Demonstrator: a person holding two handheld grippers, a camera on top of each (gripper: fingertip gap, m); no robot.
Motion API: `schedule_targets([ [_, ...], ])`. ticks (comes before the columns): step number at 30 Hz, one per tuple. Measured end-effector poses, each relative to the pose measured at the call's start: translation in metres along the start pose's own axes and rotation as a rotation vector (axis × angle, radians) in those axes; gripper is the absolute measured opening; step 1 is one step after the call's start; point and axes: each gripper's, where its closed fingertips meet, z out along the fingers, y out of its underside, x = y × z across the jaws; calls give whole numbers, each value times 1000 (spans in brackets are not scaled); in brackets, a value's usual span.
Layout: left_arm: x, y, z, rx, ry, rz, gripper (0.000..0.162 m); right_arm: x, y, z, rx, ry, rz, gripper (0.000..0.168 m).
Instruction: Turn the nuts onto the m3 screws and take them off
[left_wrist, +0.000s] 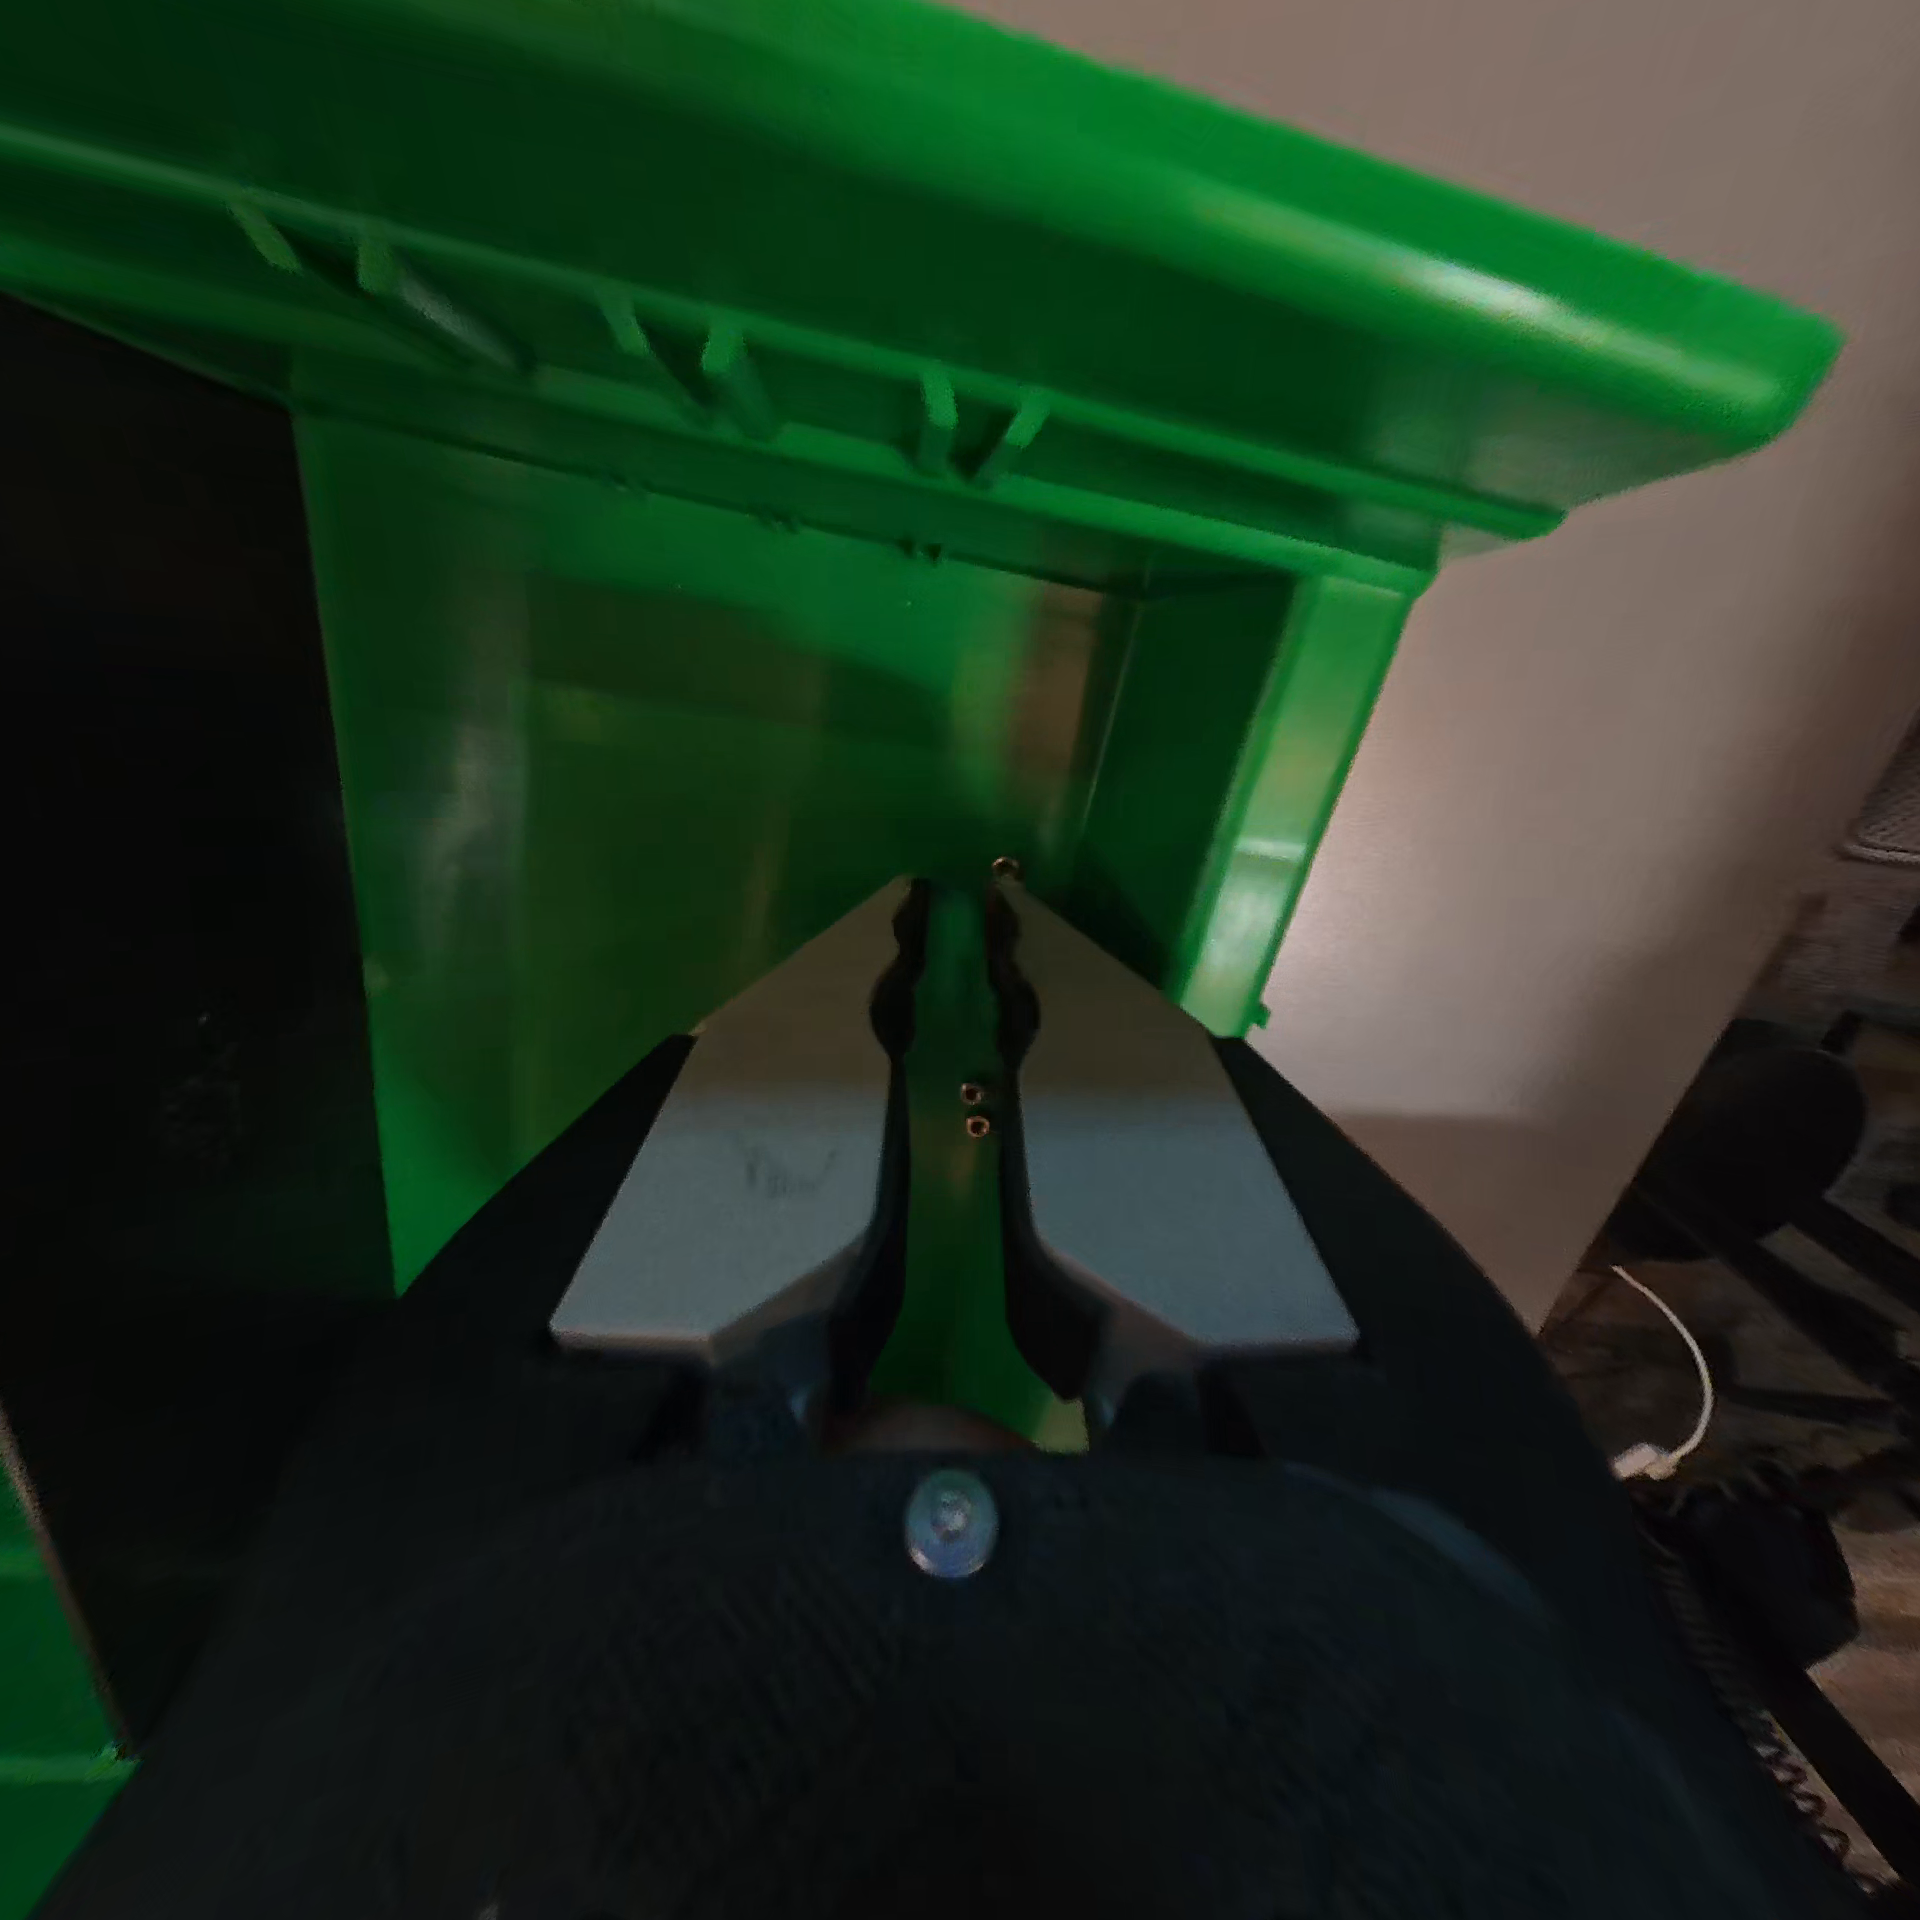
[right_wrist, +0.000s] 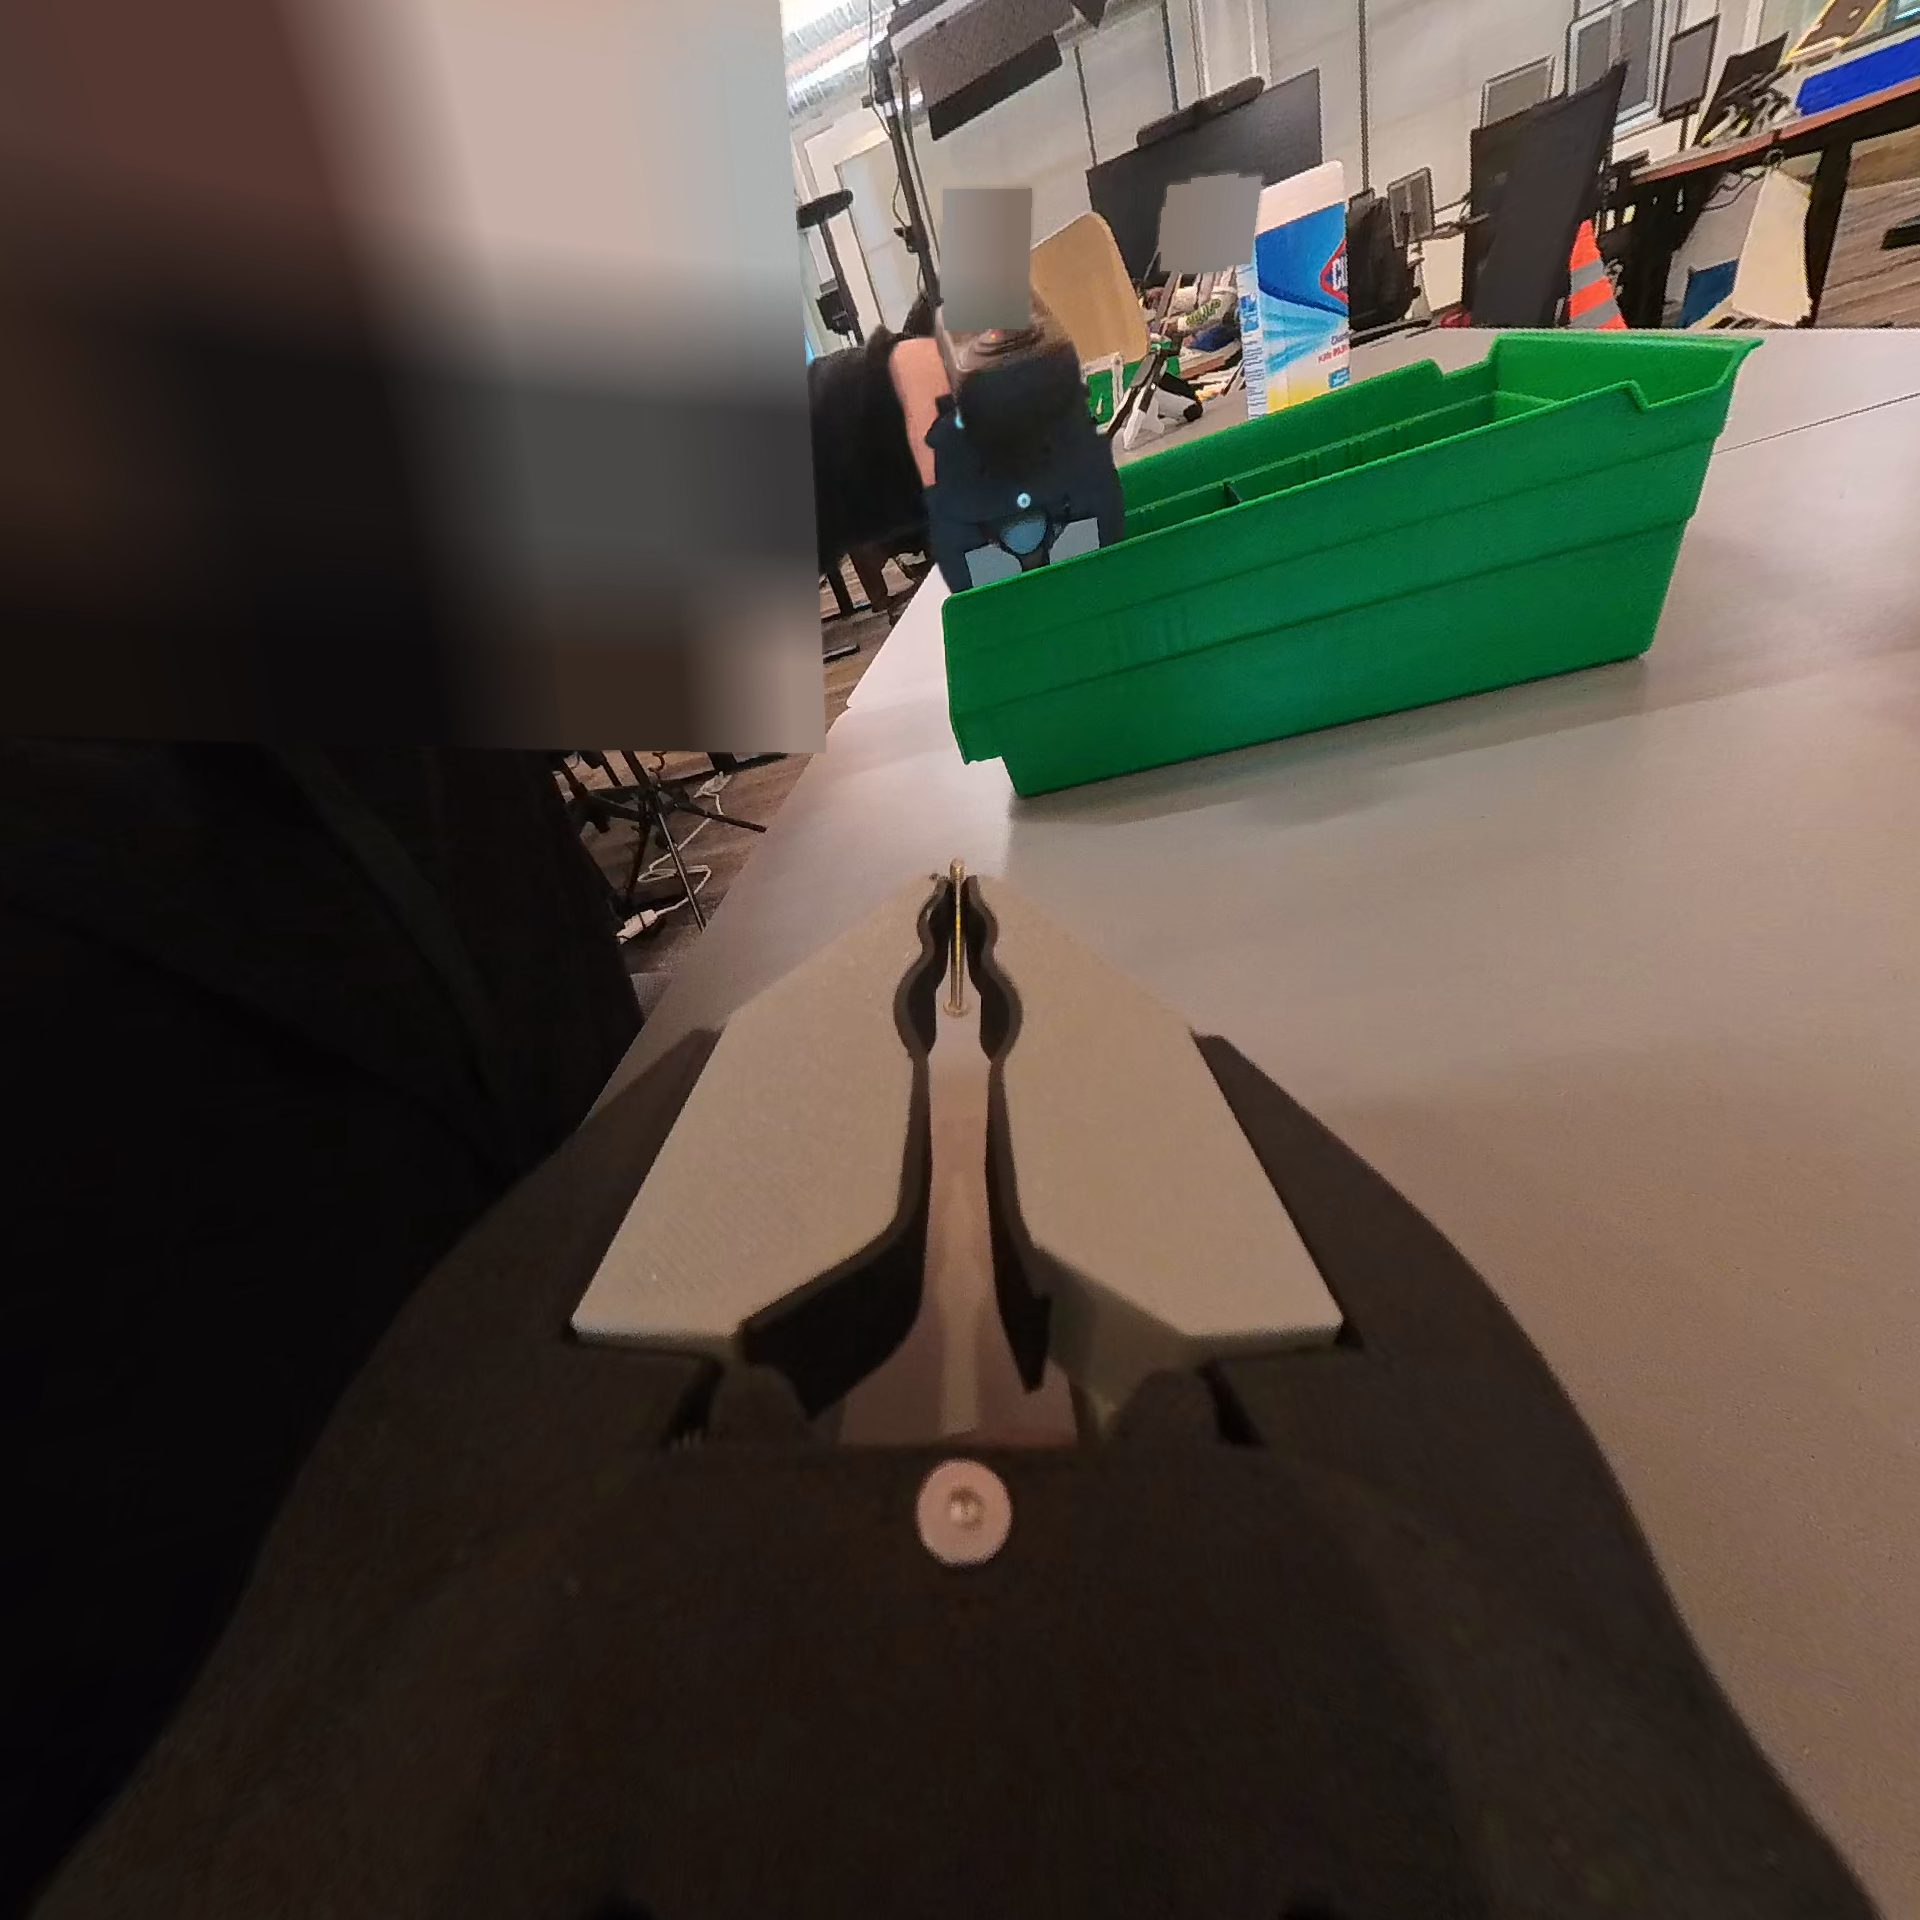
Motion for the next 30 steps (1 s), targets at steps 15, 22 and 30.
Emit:
schedule_targets([
  [15,-3,-6,1,34,24,-45,9,-3,0,1,-3,-8,-6,0],
  [22,-9,-3,0,-9,-70,0,27,-2,0,1,-2,-7,-5,0],
  [30,-11,-1,-5,-8,-108,-9,34,-2,0,1,-1,-9,-4,0],
])
